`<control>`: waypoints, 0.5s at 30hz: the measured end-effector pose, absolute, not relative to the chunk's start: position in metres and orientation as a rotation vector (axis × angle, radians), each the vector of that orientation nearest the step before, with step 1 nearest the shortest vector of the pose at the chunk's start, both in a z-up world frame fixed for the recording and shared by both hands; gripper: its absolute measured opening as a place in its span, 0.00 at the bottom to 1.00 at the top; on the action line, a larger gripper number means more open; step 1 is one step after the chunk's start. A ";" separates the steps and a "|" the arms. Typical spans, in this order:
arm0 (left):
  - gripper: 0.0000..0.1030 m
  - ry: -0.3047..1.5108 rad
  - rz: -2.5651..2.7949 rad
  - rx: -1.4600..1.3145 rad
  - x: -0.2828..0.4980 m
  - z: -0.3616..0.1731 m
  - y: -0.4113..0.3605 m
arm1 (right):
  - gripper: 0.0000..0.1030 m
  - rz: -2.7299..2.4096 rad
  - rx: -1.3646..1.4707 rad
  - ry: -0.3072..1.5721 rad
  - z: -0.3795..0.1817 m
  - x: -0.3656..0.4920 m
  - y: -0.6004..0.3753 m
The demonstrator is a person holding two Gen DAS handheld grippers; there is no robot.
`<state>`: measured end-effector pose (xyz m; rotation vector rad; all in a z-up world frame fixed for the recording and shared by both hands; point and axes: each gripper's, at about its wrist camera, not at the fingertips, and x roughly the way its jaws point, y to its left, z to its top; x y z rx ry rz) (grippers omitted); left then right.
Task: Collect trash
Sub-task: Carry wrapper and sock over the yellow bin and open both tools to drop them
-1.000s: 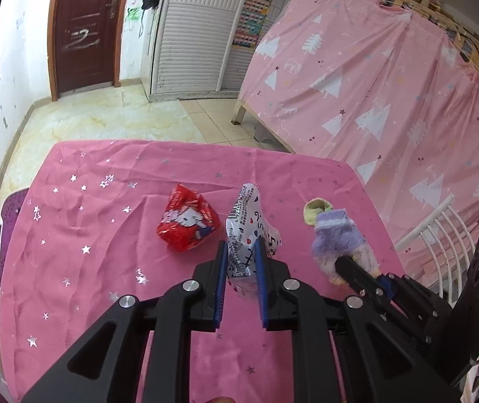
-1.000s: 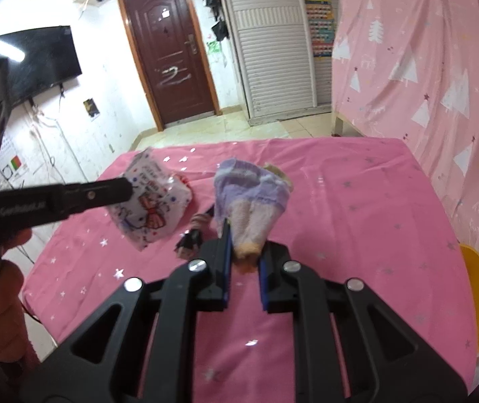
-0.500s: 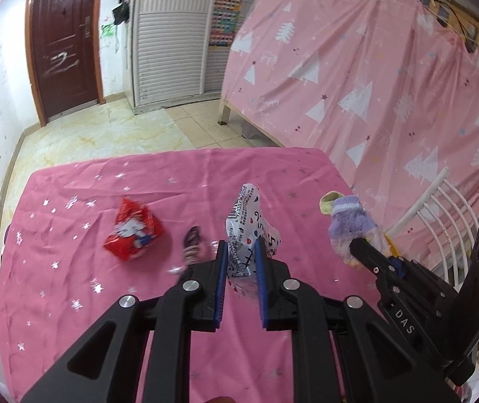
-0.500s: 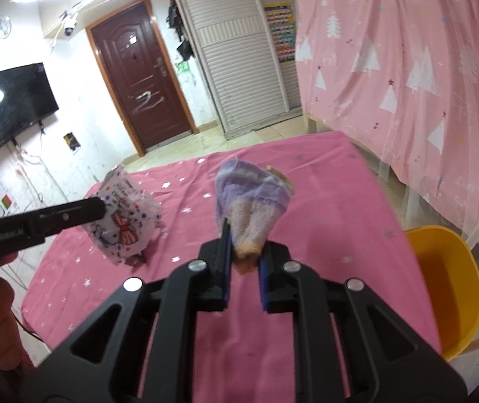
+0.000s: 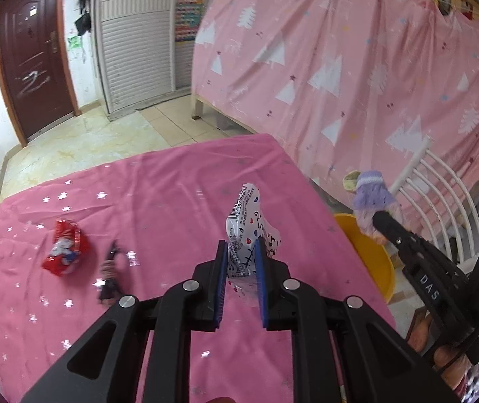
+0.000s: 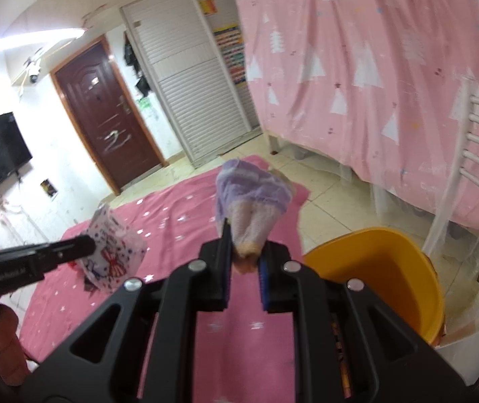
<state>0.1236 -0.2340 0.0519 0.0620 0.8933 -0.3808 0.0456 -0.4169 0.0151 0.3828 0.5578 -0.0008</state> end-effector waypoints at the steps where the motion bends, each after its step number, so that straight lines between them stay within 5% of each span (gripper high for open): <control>1: 0.09 0.895 -0.388 0.066 0.124 0.052 -0.240 | 0.12 -0.011 0.393 0.557 0.013 0.044 -0.423; 15: 0.09 0.973 -0.542 0.052 0.132 0.040 -0.332 | 0.12 -0.150 0.483 0.617 -0.024 0.042 -0.490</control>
